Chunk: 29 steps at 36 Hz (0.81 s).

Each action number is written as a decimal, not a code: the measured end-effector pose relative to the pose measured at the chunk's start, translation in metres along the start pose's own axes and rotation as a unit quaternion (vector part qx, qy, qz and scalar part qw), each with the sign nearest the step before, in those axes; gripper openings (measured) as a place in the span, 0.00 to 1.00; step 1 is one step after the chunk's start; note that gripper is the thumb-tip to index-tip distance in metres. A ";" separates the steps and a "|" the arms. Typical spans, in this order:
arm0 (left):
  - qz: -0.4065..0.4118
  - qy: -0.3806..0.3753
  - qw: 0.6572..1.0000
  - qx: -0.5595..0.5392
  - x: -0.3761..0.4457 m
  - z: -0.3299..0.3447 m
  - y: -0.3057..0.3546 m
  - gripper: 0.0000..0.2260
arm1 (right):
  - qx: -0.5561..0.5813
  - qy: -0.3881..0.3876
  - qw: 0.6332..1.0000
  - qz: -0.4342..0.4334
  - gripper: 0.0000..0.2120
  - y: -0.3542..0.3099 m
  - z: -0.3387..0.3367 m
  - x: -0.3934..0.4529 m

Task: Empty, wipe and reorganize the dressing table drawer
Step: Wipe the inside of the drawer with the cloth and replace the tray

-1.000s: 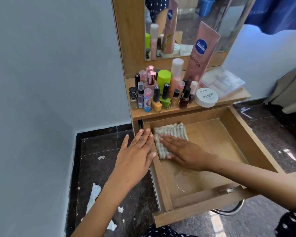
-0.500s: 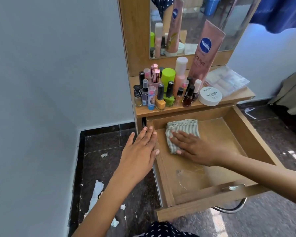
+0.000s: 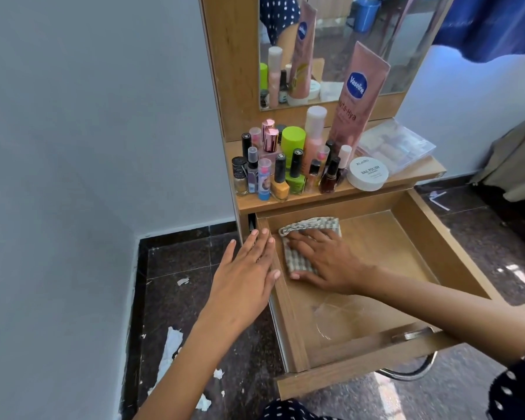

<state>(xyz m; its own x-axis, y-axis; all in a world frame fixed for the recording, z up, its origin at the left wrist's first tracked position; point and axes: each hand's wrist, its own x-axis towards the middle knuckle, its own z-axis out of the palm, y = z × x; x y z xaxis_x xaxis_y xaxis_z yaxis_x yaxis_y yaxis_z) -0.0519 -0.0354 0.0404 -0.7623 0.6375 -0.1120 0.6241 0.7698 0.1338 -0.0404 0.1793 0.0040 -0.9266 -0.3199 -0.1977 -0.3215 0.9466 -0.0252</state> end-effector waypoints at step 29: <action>-0.001 0.023 1.000 0.021 0.001 0.002 0.011 0.26 | 0.120 -0.034 0.991 -0.038 0.38 0.025 0.023 -0.013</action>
<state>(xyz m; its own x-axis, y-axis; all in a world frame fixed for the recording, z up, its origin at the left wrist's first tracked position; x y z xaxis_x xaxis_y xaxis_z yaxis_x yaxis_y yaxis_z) -0.0453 -0.0263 0.0400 -0.7700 0.6347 -0.0657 0.6286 0.7722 0.0929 -0.0320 0.2076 -0.0167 -0.8835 -0.3949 -0.2520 -0.3265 0.9048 -0.2733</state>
